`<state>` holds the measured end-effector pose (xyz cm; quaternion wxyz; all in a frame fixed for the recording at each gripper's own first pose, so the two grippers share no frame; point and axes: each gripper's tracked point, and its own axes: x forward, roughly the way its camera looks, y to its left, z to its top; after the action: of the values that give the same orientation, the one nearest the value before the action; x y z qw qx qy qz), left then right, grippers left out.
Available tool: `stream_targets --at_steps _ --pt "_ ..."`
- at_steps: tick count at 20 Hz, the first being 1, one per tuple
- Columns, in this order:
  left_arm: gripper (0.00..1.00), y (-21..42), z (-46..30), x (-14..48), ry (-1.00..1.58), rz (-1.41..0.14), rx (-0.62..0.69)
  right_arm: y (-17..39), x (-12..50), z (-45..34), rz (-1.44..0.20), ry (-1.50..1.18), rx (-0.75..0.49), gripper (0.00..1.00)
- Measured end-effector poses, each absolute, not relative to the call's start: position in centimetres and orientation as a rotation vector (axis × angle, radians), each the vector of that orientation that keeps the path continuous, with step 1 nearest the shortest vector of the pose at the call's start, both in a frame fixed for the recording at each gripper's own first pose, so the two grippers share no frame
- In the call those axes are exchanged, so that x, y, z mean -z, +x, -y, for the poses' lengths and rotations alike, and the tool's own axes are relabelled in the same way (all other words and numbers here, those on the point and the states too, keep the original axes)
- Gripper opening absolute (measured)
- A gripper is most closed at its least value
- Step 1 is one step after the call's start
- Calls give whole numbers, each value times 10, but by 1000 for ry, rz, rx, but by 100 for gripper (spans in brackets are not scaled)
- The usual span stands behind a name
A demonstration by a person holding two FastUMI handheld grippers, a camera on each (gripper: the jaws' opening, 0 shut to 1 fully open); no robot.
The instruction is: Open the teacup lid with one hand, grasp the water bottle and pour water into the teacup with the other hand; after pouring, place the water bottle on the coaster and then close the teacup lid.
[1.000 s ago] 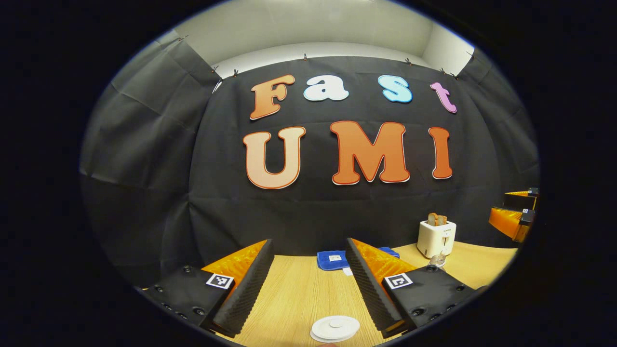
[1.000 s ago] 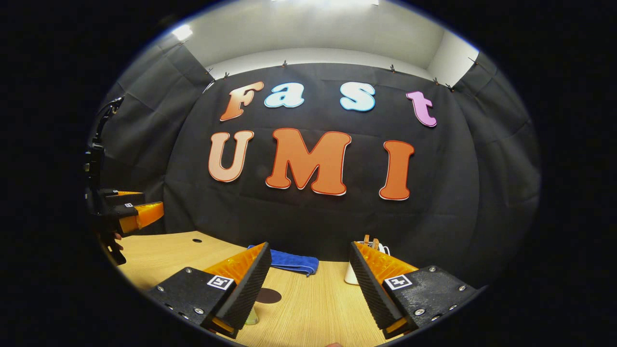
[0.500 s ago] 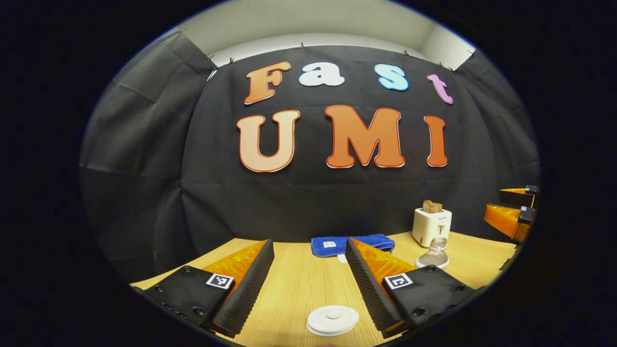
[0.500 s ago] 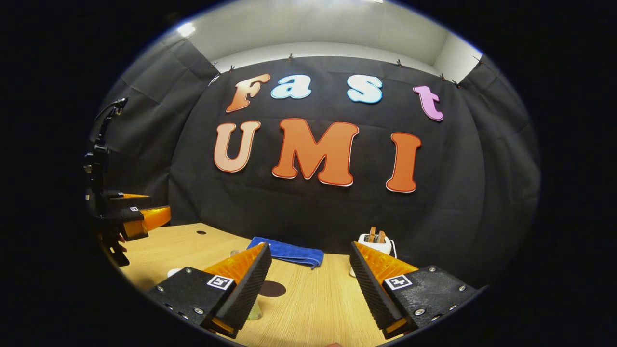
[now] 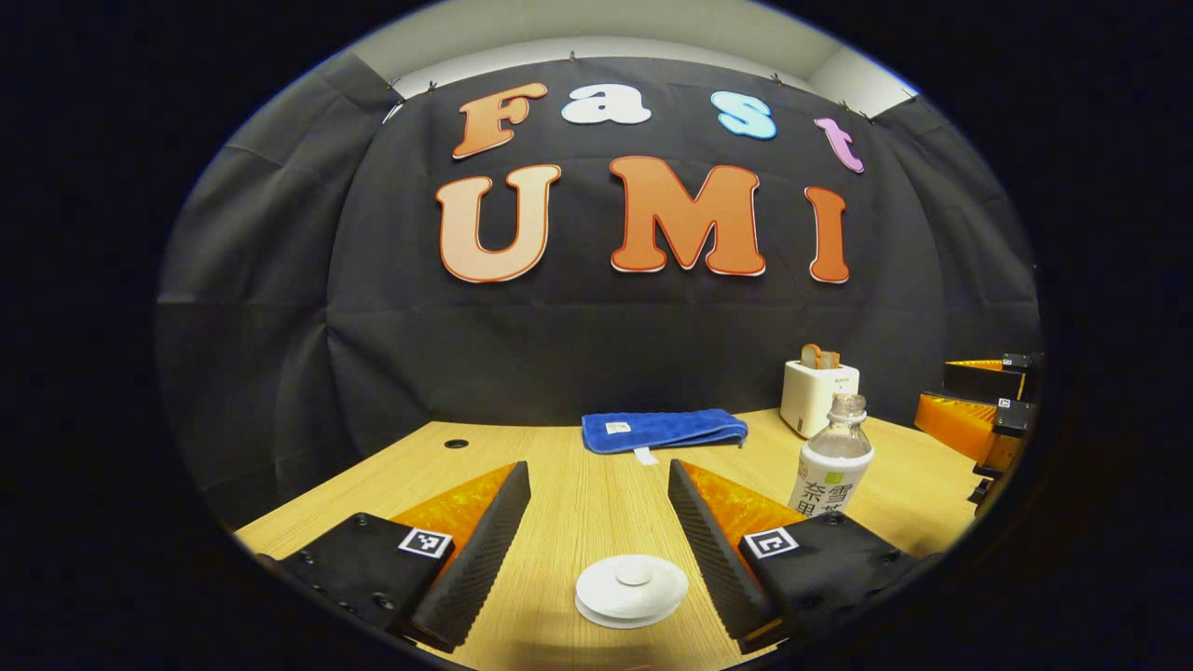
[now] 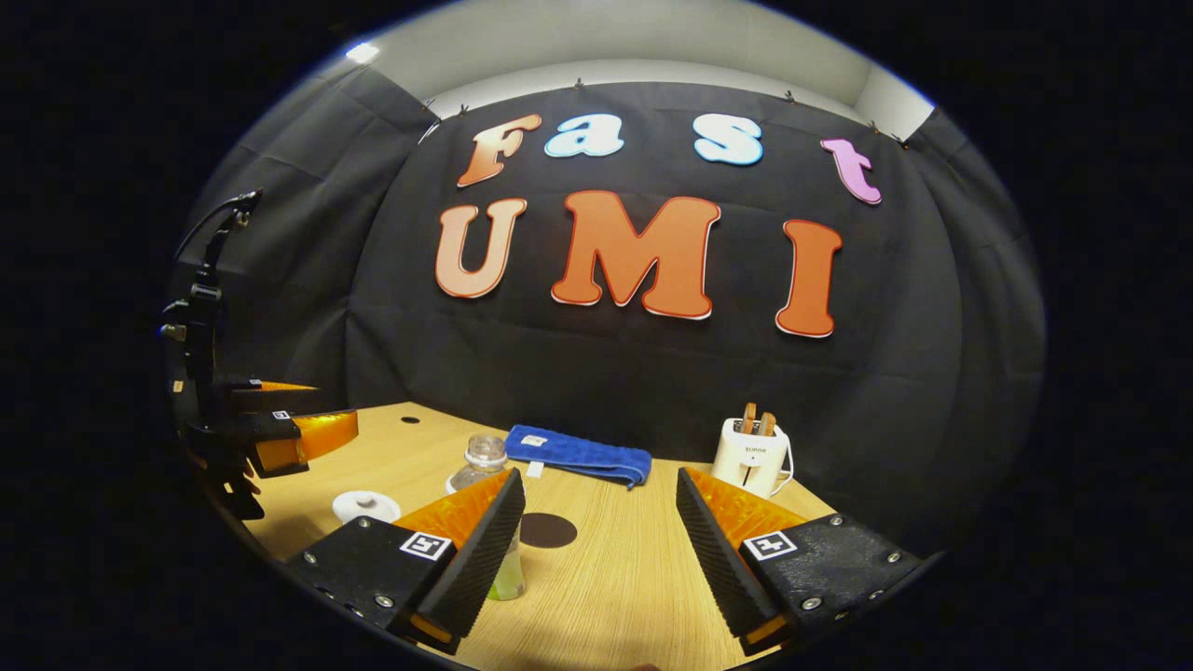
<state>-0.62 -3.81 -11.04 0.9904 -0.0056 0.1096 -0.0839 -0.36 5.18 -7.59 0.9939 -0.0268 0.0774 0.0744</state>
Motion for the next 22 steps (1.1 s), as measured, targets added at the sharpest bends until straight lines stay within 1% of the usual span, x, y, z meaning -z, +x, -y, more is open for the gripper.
stream_targets --at_steps 7,15,16,17,20,22 --pt "98 -11 43 149 13 -302 199 -13 102 -75 -205 -30 -231 98" --pt "98 -16 57 199 29 -428 265 -19 135 -92 -265 -53 -279 98" --pt "96 -17 57 205 28 -436 276 -20 137 -94 -270 -53 -286 98" --pt "98 -18 57 210 27 -451 281 -20 139 -95 -275 -55 -289 98" --pt "86 -13 61 220 17 -471 284 -20 146 -93 -289 -62 -293 98" --pt "81 -12 61 222 18 -475 282 -20 151 -91 -298 -68 -289 98"
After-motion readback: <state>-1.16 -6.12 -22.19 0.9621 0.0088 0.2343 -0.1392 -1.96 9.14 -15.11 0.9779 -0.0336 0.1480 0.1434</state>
